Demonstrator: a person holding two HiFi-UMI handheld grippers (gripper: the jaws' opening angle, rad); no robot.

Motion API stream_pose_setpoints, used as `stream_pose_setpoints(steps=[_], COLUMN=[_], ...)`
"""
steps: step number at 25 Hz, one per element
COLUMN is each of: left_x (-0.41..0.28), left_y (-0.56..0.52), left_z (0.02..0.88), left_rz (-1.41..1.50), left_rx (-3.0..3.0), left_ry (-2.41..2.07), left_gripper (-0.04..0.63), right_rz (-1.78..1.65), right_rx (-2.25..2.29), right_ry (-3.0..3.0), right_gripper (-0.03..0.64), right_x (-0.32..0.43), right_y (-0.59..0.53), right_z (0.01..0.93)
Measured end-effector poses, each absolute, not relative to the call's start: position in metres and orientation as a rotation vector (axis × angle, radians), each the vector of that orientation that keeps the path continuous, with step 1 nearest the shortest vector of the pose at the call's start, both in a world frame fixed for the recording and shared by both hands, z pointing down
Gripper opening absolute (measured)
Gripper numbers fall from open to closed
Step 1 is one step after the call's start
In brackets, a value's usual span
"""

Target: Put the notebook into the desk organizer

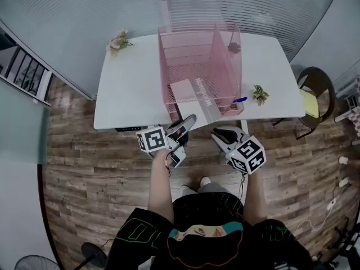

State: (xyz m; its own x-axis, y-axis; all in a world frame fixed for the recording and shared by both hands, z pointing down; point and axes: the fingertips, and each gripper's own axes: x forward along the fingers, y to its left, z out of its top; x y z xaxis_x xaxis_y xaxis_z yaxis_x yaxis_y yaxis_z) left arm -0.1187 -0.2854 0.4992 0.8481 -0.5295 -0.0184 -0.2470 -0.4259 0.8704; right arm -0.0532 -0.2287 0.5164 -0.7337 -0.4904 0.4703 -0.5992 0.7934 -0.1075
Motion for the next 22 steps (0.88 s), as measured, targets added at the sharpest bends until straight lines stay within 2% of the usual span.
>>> stream_pose_setpoints(steps=[1, 4, 6, 10, 12, 17, 22], left_x=[-0.119, -0.12, -0.122, -0.128, -0.134, -0.152, -0.148], left_y=[-0.288, -0.292, -0.295, -0.295, -0.295, -0.288, -0.274], left_z=[0.499, 0.499, 0.498, 0.499, 0.499, 0.49, 0.477], left_rz=[-0.347, -0.33, -0.318, -0.255, -0.232, -0.222, -0.16], left_rx=[2.026, 2.034, 2.058, 2.122, 2.151, 2.202, 2.296], left_ry=[-0.572, -0.593, -0.627, -0.689, -0.714, -0.752, -0.712], left_gripper=[0.08, 0.084, 0.115, 0.23, 0.261, 0.236, 0.078], right_rz=[0.328, 0.25, 0.21, 0.156, 0.127, 0.11, 0.121], right_rx=[0.787, 0.723, 0.713, 0.757, 0.784, 0.881, 1.02], right_ry=[-2.573, -2.576, -2.576, -2.568, -2.56, -2.523, -2.434], right_gripper=[0.04, 0.04, 0.038, 0.037, 0.037, 0.037, 0.037], right_x=[-0.06, -0.085, -0.102, -0.124, -0.129, -0.134, -0.131], right_y=[-0.228, -0.23, -0.234, -0.249, -0.258, -0.279, -0.301], right_z=[0.514, 0.513, 0.512, 0.51, 0.509, 0.504, 0.503])
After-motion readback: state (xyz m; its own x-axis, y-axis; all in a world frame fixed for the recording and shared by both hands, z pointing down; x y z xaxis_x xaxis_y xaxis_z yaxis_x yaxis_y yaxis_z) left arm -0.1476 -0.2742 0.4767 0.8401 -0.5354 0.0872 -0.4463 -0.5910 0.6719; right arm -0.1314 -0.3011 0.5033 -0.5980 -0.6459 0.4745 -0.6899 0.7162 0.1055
